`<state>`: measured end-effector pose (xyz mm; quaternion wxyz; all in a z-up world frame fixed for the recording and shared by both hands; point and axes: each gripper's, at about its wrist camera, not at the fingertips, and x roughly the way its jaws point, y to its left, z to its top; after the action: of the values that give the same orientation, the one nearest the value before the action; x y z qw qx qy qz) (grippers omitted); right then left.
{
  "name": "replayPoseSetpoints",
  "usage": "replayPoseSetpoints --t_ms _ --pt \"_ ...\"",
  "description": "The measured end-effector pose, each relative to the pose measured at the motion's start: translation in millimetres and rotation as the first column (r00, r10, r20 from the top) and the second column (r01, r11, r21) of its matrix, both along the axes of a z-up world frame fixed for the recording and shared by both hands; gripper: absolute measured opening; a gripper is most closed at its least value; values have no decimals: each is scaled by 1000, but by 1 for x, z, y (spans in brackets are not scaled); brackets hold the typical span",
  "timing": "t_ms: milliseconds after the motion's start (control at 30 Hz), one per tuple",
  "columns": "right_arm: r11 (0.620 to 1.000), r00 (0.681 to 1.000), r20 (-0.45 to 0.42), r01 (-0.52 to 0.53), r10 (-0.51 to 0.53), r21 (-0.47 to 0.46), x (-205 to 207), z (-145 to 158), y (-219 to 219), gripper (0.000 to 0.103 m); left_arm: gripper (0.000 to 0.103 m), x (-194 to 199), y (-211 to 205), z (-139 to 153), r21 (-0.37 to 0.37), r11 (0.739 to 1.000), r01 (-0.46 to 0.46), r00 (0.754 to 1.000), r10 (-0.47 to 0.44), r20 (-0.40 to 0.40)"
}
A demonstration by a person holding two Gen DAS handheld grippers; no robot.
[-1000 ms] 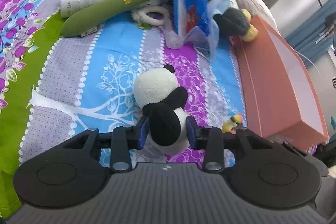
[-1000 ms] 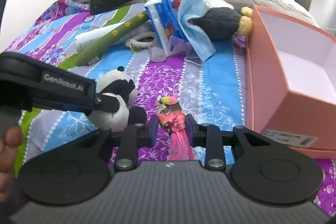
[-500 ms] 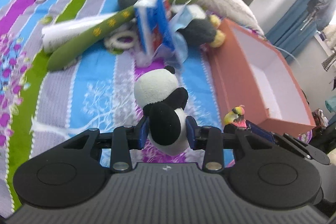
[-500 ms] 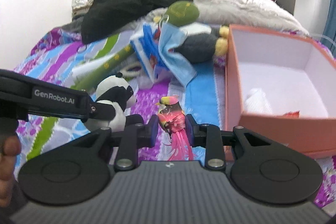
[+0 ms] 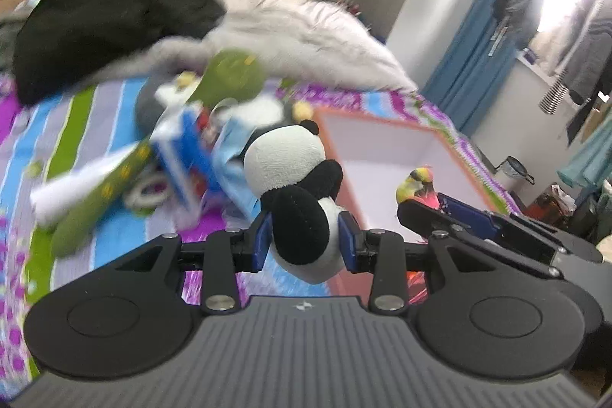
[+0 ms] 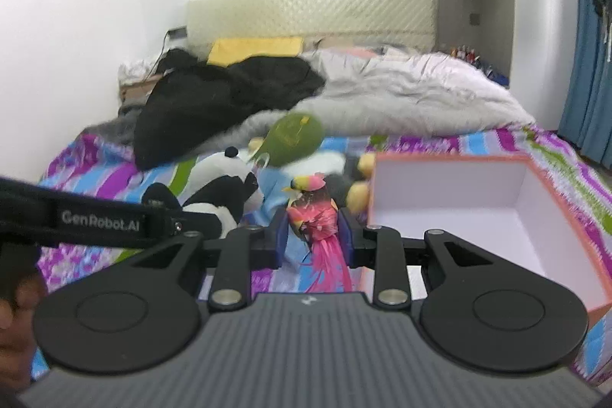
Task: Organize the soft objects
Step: 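Carry the keychain with the right tool while the left tool carries the panda over the box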
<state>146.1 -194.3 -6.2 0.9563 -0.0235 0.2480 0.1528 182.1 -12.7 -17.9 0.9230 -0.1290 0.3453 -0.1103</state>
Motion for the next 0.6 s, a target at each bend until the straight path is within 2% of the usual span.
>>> replayPoseSetpoints --t_ms 100,233,433,600 --pt "1000 1000 20 21 -21 0 12 14 -12 32 42 11 -15 18 11 999 34 999 -35 39" --pt "998 998 8 66 -66 6 33 25 -35 32 42 33 -37 32 7 997 79 996 -79 50" --pt "991 989 -50 135 -136 -25 64 24 -70 32 42 76 -79 33 17 987 157 988 -157 10" --pt "981 969 -149 191 -195 -41 92 6 -101 32 42 115 -114 16 29 976 216 975 -214 -59"
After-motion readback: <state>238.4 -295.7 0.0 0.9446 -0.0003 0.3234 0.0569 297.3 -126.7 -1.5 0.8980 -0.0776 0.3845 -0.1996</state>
